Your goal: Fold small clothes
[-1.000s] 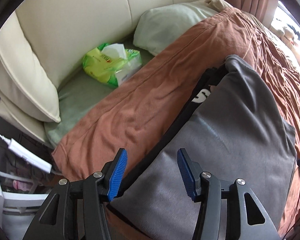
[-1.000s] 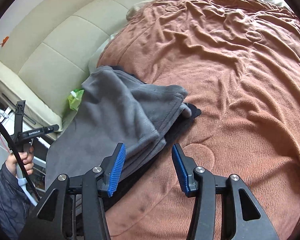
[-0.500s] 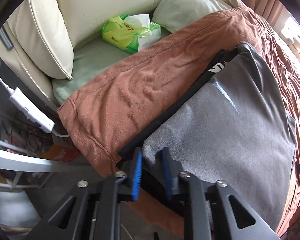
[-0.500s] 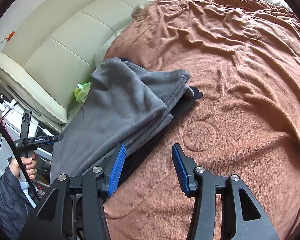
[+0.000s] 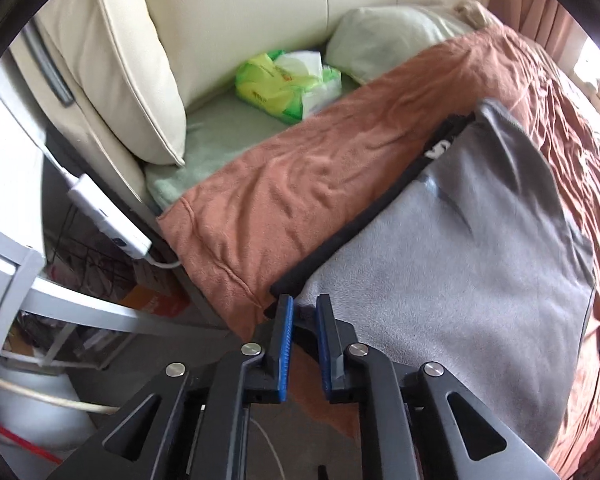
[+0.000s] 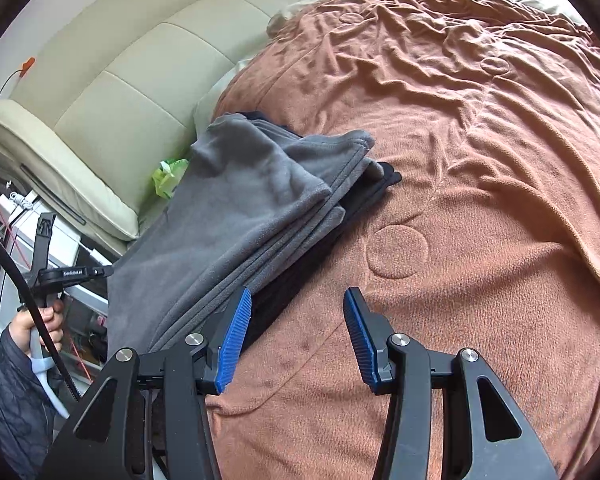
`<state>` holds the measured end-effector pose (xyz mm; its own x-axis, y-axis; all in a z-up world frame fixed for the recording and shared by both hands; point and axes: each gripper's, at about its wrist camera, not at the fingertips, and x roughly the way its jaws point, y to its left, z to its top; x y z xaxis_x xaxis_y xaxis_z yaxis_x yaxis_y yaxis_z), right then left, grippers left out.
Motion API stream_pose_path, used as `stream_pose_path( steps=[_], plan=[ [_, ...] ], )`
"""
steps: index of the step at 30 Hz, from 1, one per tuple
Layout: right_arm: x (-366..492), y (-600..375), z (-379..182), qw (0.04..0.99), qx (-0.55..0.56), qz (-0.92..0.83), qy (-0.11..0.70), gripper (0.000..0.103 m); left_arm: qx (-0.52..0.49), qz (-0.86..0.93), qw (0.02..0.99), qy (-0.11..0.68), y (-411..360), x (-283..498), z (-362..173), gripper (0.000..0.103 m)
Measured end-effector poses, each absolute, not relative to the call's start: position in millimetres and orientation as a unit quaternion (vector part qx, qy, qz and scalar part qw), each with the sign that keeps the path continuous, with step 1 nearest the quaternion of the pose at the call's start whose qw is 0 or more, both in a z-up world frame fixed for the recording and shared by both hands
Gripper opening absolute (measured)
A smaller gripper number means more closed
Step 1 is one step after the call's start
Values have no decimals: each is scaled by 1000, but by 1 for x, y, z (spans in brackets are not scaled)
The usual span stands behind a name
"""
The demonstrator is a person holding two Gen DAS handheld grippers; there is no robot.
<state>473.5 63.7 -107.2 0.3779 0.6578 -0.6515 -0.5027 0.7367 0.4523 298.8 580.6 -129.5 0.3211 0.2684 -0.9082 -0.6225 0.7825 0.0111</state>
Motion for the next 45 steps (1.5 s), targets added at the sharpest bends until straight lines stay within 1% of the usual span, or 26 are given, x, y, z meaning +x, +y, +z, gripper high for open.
stream_pose_path(
  steps=[4, 7, 10, 13, 22, 28, 29, 31, 32, 33, 34, 36, 38, 40, 42, 45],
  plan=[
    [463, 60, -98, 830, 78, 358, 420, 46, -171, 278, 801, 502, 573, 293, -119, 14],
    [456, 54, -94, 830, 79, 358, 419, 46, -150, 274, 813, 491, 563, 292, -111, 14],
    [448, 45, -88, 835, 78, 354, 414, 46, -158, 257, 828, 473, 557, 292, -109, 14],
    [440, 33, -83, 840, 78, 349, 408, 46, -163, 239, 832, 473, 555, 298, -118, 14],
    [424, 1, -77, 856, 57, 320, 403, 46, -171, 279, 805, 494, 568, 298, -161, 14],
    [419, -4, -74, 858, 45, 302, 412, 46, -146, 285, 812, 487, 560, 293, -153, 14],
    [419, -4, -73, 857, 45, 303, 414, 46, -143, 279, 816, 485, 557, 292, -150, 15],
    [416, -4, -69, 857, 39, 300, 417, 47, -141, 275, 822, 479, 550, 290, -143, 28],
    [415, -6, -66, 858, 37, 299, 415, 51, -140, 274, 825, 474, 546, 289, -138, 39],
    [412, -7, -62, 861, 36, 297, 411, 64, -139, 271, 830, 468, 540, 288, -133, 48],
    [407, -10, -57, 864, 36, 296, 405, 76, -137, 267, 836, 460, 534, 289, -127, 51],
    [400, -14, -48, 870, 34, 292, 395, 85, -132, 260, 850, 438, 518, 288, -117, 64],
    [392, -19, -42, 873, 28, 287, 393, 90, -124, 257, 857, 429, 500, 289, -111, 73],
    [383, -26, -34, 879, 17, 281, 386, 102, -124, 244, 867, 416, 481, 291, -104, 77],
    [373, -36, -25, 886, 8, 271, 377, 103, -123, 234, 876, 403, 460, 291, -96, 87],
    [359, -53, -14, 891, 7, 259, 372, 103, -113, 219, 887, 389, 429, 292, -87, 97]
  ],
)
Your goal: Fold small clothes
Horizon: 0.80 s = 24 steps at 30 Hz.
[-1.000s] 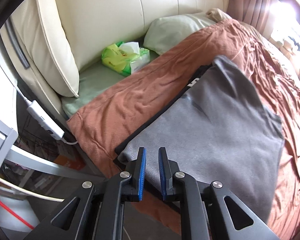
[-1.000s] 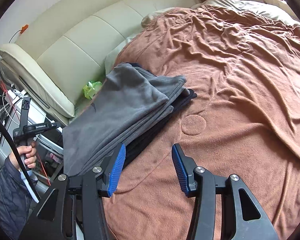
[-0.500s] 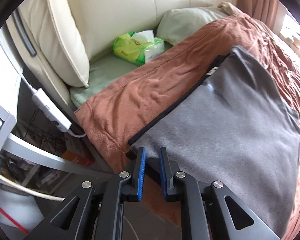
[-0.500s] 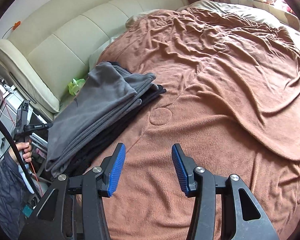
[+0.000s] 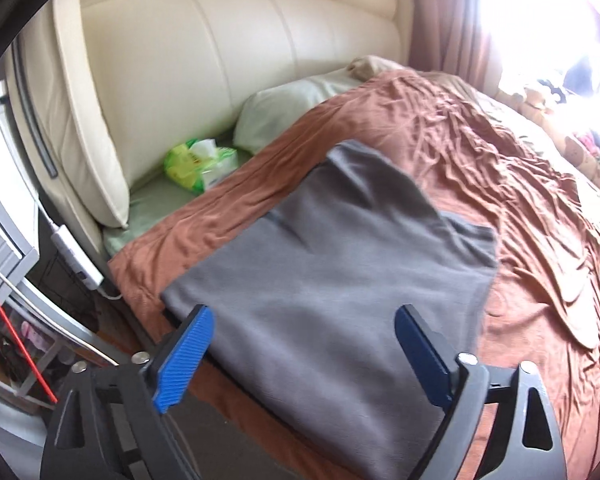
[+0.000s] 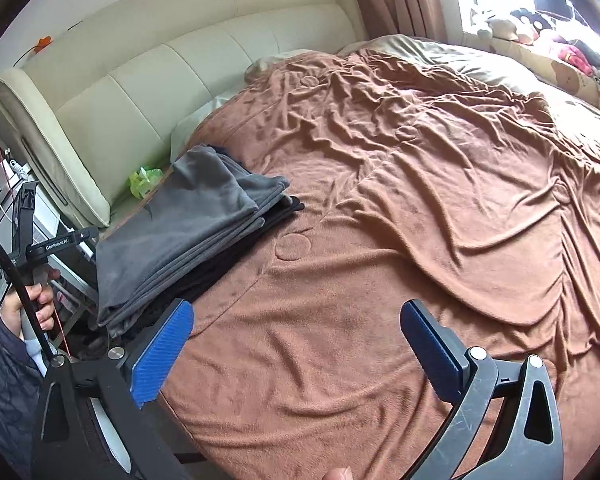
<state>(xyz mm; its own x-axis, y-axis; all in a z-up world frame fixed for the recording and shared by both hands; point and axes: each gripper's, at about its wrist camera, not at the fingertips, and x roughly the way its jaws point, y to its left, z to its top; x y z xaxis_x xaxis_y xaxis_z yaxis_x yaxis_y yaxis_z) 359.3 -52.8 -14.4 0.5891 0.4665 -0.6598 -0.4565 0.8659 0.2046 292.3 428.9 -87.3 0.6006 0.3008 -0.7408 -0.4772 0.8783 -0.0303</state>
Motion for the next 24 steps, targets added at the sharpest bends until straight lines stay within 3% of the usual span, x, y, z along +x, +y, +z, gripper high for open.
stream_pose_path(
  steps=[24],
  plan=[
    [221, -180, 48, 932, 44, 193, 303, 103, -104, 127, 934, 316, 249, 224, -21, 102]
  ],
)
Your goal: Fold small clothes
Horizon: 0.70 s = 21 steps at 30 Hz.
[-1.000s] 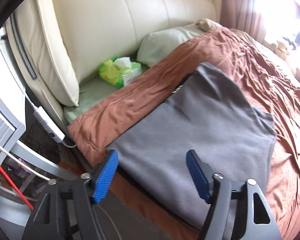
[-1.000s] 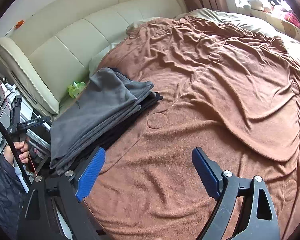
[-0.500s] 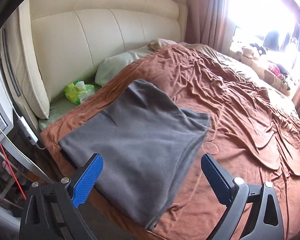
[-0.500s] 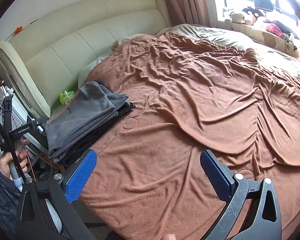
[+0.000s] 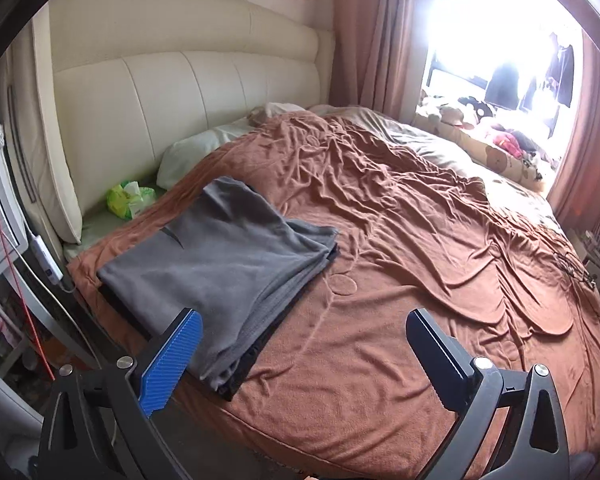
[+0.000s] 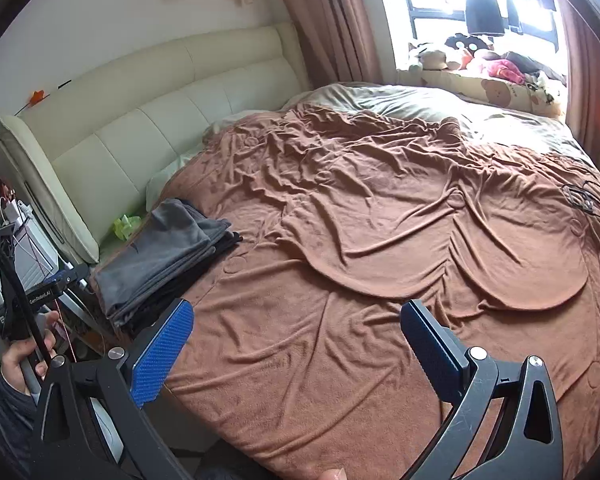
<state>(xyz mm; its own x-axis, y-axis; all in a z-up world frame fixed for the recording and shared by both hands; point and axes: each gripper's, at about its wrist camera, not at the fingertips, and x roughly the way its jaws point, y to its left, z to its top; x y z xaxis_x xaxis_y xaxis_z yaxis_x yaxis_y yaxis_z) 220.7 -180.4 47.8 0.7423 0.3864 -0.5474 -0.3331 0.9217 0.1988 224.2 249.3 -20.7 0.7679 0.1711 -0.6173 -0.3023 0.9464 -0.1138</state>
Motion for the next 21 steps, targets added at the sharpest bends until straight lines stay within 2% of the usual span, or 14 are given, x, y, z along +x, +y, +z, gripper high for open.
stream_pose_path(
  steps=[21],
  plan=[
    [92, -242, 53, 951, 48, 164, 258, 103, -49, 45, 962, 266, 138, 125, 22, 103]
  ],
)
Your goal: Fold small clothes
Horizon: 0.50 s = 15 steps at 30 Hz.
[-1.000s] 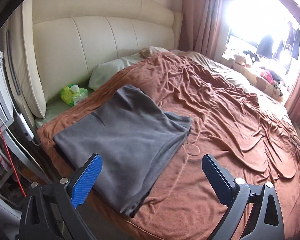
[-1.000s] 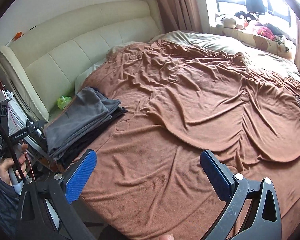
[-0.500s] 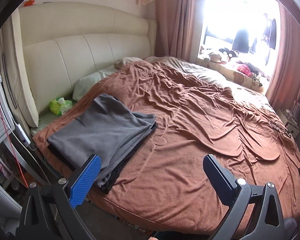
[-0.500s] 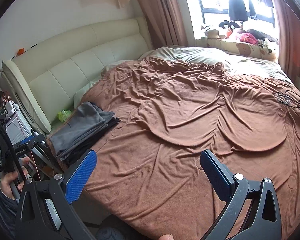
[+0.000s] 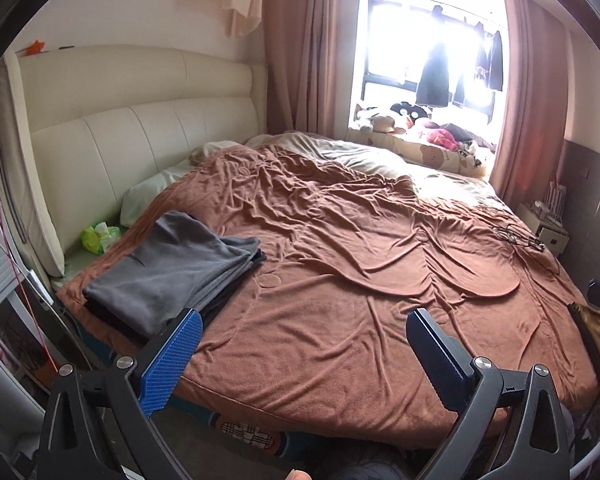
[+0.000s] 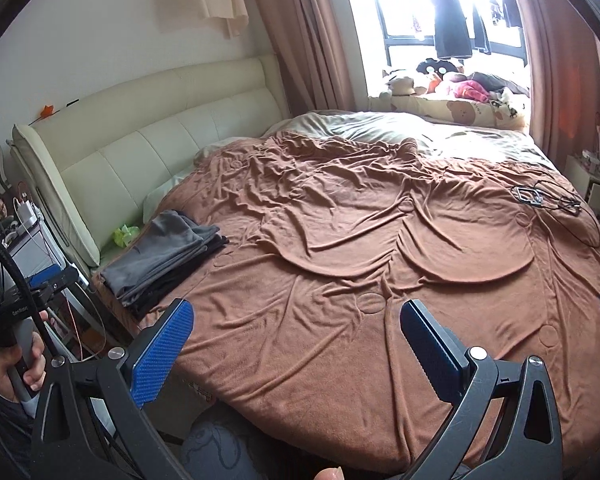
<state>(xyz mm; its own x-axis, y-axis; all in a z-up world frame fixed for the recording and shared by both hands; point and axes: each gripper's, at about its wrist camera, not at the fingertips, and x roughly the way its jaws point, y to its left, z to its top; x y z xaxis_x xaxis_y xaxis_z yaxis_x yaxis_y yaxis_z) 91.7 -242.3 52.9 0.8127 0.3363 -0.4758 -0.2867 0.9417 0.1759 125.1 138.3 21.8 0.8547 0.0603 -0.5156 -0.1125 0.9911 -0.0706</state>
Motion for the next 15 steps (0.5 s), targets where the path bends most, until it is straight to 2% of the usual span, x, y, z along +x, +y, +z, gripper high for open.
stream_pose_path(
  steps=[15],
  plan=[
    [8, -265, 35, 959, 43, 161, 227, 103, -51, 39, 972, 226, 93, 45, 18, 103]
  ],
)
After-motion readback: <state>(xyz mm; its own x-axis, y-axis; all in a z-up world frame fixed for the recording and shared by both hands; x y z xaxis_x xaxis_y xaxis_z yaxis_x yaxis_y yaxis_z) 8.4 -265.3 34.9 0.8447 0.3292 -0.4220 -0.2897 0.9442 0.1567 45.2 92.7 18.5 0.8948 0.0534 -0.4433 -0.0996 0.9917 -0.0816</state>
